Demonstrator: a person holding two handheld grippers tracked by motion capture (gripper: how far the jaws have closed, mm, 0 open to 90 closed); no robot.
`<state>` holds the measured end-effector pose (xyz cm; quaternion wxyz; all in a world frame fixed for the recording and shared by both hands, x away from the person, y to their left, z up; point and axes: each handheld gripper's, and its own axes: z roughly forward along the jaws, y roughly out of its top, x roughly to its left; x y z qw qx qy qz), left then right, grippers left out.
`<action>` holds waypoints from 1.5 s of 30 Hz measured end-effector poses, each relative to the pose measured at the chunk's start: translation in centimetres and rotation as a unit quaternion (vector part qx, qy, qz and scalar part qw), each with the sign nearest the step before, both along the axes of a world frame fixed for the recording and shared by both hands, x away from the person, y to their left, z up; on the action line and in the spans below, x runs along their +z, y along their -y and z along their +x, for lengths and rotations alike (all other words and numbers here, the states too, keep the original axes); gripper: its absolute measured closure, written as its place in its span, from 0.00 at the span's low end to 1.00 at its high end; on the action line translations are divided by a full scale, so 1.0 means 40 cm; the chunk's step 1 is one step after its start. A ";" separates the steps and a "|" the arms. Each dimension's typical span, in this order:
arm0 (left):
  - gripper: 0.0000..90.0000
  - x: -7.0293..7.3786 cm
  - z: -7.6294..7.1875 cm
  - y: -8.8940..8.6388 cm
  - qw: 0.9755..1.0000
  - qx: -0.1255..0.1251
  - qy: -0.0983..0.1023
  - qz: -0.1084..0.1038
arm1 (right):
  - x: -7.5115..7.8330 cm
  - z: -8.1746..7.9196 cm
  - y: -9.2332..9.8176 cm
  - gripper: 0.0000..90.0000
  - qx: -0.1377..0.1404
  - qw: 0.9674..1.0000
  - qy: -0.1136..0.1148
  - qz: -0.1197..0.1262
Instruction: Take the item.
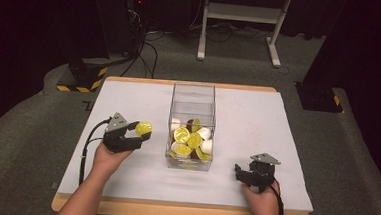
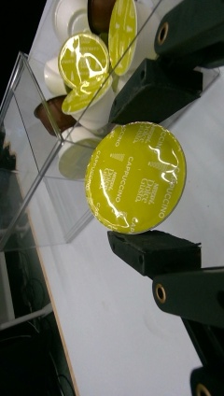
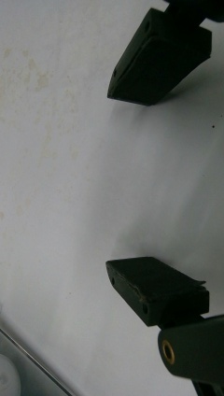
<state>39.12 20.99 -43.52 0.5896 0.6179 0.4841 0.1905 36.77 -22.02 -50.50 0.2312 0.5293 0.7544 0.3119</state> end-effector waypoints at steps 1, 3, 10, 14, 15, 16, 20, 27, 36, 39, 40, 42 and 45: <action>0.42 -0.002 0.003 -0.003 1.000 0.001 -0.002 -0.001 | 0.000 0.000 0.000 0.17 0.000 1.000 0.000 0.000; 0.42 -0.006 0.010 -0.007 1.000 0.007 -0.003 0.000 | 0.000 0.000 0.000 0.17 0.000 1.000 0.000 0.000; 0.42 -0.025 0.033 -0.021 1.000 0.019 -0.015 0.003 | 0.000 0.000 0.000 0.17 0.000 1.000 0.000 0.000; 0.42 -0.043 0.050 -0.030 0.999 0.029 -0.025 -0.004 | 0.000 0.000 0.000 0.17 0.000 1.000 0.000 0.000; 0.42 -0.049 0.054 -0.035 0.999 0.030 -0.029 0.001 | 0.000 0.000 0.000 0.17 0.000 1.000 0.000 0.000; 0.42 -0.056 0.059 -0.036 0.999 0.036 -0.031 -0.003 | 0.000 0.000 0.000 0.17 0.000 1.000 0.000 0.000; 0.42 -0.085 0.078 -0.052 0.998 0.048 -0.047 0.004 | 0.000 0.000 0.000 0.17 0.000 1.000 0.000 0.000; 0.42 -0.104 0.094 -0.062 0.997 0.059 -0.058 -0.004 | 0.000 0.000 0.000 0.17 0.000 1.000 0.000 0.000; 0.42 -0.128 0.121 -0.069 0.995 0.075 -0.067 0.003 | 0.000 0.000 0.000 0.17 0.000 1.000 0.000 0.000; 0.42 -0.141 0.137 -0.070 0.994 0.078 -0.073 0.000 | 0.000 0.000 0.000 0.17 0.000 1.000 0.000 0.000; 0.42 -0.141 0.137 -0.070 0.994 0.078 -0.073 0.000 | 0.000 0.000 0.000 0.17 0.000 1.000 0.000 0.000; 0.42 -0.151 0.147 -0.066 0.994 0.082 -0.076 -0.005 | 0.000 0.000 0.000 0.17 0.000 1.000 0.000 0.000; 0.42 -0.157 0.151 -0.063 0.993 0.084 -0.078 -0.004 | 0.000 0.000 0.000 0.17 0.000 1.000 -0.001 0.000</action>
